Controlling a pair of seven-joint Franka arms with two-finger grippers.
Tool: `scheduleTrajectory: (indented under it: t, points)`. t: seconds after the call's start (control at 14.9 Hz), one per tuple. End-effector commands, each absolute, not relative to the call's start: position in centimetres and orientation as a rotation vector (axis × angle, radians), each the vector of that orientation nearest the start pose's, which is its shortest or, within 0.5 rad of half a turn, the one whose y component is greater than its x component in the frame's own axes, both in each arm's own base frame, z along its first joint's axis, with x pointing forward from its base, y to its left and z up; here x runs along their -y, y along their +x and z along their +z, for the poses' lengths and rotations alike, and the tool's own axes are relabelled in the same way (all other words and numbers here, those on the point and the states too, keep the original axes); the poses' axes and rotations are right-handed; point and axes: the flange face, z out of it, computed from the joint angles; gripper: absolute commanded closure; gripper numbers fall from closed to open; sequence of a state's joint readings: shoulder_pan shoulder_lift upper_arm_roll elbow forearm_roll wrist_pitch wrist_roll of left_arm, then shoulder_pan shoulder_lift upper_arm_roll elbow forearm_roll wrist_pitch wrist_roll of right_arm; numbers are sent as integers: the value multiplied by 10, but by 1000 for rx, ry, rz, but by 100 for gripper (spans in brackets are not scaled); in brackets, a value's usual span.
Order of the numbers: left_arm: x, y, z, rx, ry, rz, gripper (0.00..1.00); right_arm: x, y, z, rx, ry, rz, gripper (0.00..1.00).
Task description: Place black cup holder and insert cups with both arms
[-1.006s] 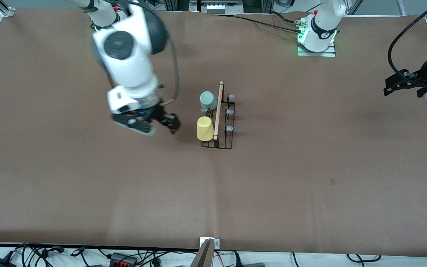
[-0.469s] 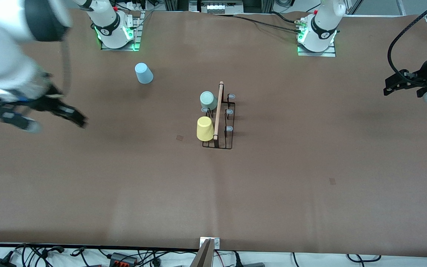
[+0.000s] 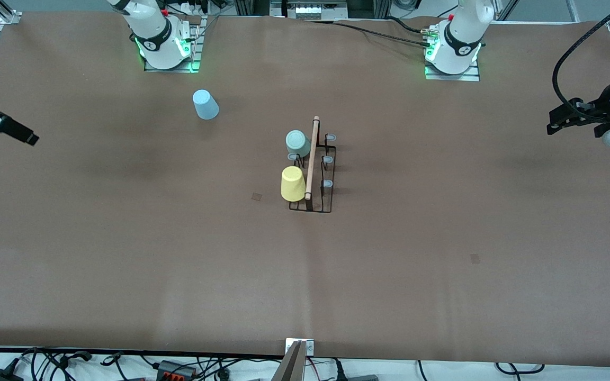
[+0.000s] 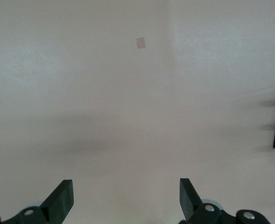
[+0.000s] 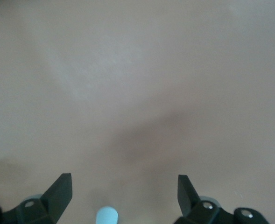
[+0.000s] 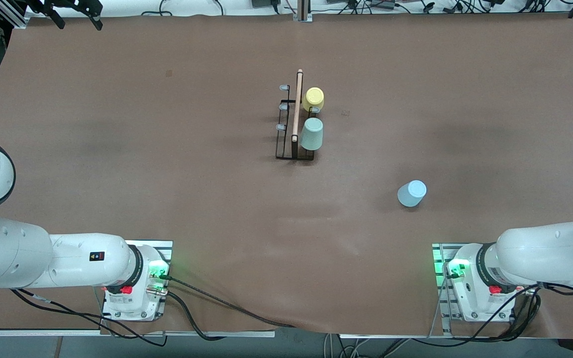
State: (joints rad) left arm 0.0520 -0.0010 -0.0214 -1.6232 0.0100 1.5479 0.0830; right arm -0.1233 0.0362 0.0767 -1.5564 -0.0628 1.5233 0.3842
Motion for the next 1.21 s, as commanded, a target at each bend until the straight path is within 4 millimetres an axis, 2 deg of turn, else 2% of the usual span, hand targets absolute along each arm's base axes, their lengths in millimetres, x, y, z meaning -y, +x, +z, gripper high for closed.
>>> scheduleTrajectory:
  t: [0.0,0.34,0.74,0.87,1.14]
  points:
    - [-18,553,603,-97,-3149,127,0,34,564,608,-641,-3121,137,0]
    - [-19,552,603,-94,-3149,132,0,48,565,610,-350,-3125,108,0]
    - [-16,551,604,-102,-3149,137,0,53,571,612,-234,-3132,65,0]
    - [-16,551,603,-102,-3150,144,0,42,565,624,-151,-3152,42,0]
    - [-14,551,604,-107,-3150,142,0,26,569,616,-111,-3147,56,0]
